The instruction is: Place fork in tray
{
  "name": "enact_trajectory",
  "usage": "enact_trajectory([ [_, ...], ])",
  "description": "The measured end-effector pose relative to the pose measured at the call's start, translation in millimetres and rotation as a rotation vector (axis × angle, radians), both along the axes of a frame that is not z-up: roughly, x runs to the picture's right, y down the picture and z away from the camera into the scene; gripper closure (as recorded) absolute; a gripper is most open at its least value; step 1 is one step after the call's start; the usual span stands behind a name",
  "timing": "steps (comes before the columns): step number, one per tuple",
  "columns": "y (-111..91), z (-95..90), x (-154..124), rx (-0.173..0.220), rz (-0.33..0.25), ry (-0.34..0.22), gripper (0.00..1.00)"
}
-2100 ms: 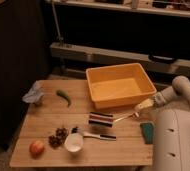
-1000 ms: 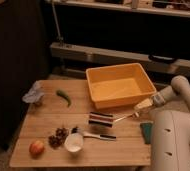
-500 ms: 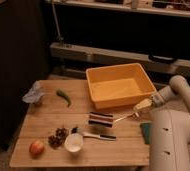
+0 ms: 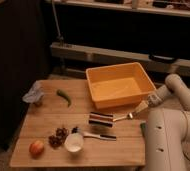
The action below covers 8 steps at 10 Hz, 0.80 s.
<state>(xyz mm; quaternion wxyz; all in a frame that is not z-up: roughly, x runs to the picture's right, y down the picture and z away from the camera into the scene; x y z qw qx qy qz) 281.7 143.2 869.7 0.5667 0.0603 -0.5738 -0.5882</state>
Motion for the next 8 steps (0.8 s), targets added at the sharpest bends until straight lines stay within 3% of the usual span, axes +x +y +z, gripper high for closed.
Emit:
enact_trajectory([
  [1,2,1.4,1,-0.013,-0.009,0.011,1.00],
  [4,-1,-0.2,4,-0.054,-0.030,0.045,1.00],
  [6,-14,-13.9,5,-0.065,-0.059,0.058,1.00],
  [8,-27,-31.1,3,-0.050,-0.081,0.064,1.00],
])
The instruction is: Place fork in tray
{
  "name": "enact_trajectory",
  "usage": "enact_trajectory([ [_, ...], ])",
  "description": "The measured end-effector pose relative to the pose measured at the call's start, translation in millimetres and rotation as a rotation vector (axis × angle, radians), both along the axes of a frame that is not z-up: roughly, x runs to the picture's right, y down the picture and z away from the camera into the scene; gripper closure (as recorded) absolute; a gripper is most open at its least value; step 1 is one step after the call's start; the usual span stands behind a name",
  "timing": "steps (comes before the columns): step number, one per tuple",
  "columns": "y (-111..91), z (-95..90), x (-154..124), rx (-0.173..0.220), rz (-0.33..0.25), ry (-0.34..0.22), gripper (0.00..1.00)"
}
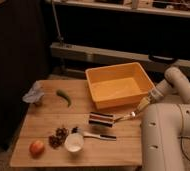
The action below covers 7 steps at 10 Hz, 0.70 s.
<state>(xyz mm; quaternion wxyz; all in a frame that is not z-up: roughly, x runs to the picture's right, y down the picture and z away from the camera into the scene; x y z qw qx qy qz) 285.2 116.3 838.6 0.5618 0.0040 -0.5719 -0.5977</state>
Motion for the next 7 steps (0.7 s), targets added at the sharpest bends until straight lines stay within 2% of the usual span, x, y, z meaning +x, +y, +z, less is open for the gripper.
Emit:
enact_trajectory([
  [5,-37,-32.6,-13,0.052,-0.058,0.018,1.00],
  [7,-42,-35.8,-17,0.059,-0.068,0.019,1.00],
])
